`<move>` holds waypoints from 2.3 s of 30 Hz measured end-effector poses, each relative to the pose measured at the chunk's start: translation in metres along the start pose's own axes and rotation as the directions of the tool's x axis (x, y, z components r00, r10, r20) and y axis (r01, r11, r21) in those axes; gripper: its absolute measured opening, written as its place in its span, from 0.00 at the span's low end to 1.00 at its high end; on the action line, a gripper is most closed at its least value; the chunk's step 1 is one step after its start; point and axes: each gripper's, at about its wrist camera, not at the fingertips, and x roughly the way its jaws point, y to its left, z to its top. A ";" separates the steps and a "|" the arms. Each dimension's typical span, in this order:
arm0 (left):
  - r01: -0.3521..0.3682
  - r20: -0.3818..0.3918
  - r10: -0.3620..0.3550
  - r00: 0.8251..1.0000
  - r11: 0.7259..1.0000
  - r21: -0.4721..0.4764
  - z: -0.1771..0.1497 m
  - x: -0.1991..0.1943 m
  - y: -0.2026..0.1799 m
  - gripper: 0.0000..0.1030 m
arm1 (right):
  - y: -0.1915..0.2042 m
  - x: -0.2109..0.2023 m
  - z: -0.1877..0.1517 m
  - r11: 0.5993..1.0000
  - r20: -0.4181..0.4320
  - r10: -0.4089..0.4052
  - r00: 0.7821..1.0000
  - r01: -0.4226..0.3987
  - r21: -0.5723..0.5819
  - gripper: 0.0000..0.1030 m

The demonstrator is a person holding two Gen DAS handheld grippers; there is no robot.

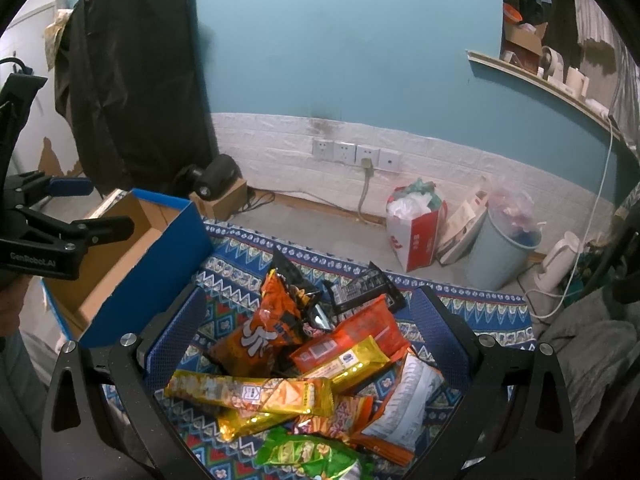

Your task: Organize snacks

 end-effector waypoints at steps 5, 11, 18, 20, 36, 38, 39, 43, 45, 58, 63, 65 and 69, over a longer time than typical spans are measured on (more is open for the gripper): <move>-0.001 0.000 0.001 1.000 1.000 0.001 0.000 0.000 0.000 0.98 | 0.000 0.000 0.000 1.000 0.000 0.000 1.000 0.000 0.003 0.97; 0.000 -0.002 0.000 1.000 1.000 0.005 -0.001 0.001 -0.001 0.98 | 0.001 0.002 -0.002 1.000 -0.006 -0.002 1.000 0.002 0.008 0.97; 0.004 -0.006 -0.004 1.000 1.000 0.012 -0.001 0.003 -0.003 0.98 | -0.001 0.003 -0.002 1.000 -0.015 -0.003 1.000 0.003 0.011 0.97; 0.004 -0.006 -0.004 1.000 1.000 0.014 -0.001 0.003 -0.003 0.98 | -0.001 0.003 -0.001 1.000 -0.017 -0.002 1.000 0.002 0.012 0.97; 0.003 -0.007 -0.003 1.000 1.000 0.015 -0.003 0.004 -0.003 0.98 | -0.002 0.003 -0.002 1.000 -0.018 -0.002 1.000 0.002 0.012 0.97; 0.005 -0.006 -0.005 1.000 1.000 0.015 -0.003 0.004 -0.003 0.98 | -0.002 0.003 -0.001 1.000 -0.018 -0.002 1.000 0.003 0.011 0.97; 0.004 -0.005 -0.004 1.000 1.000 0.015 -0.003 0.004 -0.003 0.98 | -0.002 0.003 -0.002 1.000 -0.018 -0.003 1.000 0.003 0.011 0.97; 0.003 -0.007 -0.003 1.000 1.000 0.017 -0.003 0.004 -0.004 0.98 | -0.003 0.003 -0.002 1.000 -0.021 -0.004 1.000 0.005 0.012 0.97; 0.002 -0.007 -0.002 1.000 1.000 0.020 -0.003 0.004 -0.004 0.98 | -0.003 0.002 -0.003 1.000 -0.023 -0.004 1.000 0.004 0.013 0.97; 0.002 -0.011 -0.002 1.000 1.000 0.025 -0.005 0.005 -0.006 0.98 | -0.006 0.001 -0.002 1.000 -0.030 -0.009 1.000 0.010 0.014 0.97; 0.010 -0.016 -0.009 1.000 0.999 0.033 -0.005 0.007 -0.011 0.98 | -0.010 0.001 -0.003 1.000 -0.038 -0.013 0.999 0.014 0.026 0.97; 0.012 -0.017 -0.011 1.000 0.999 0.038 -0.005 0.008 -0.012 0.98 | -0.011 0.001 -0.003 0.999 -0.040 -0.015 0.999 0.016 0.029 0.97; 0.020 -0.019 -0.019 1.000 0.999 0.046 -0.005 0.011 -0.016 0.98 | -0.015 0.000 -0.003 0.999 -0.043 -0.023 0.999 0.024 0.034 0.97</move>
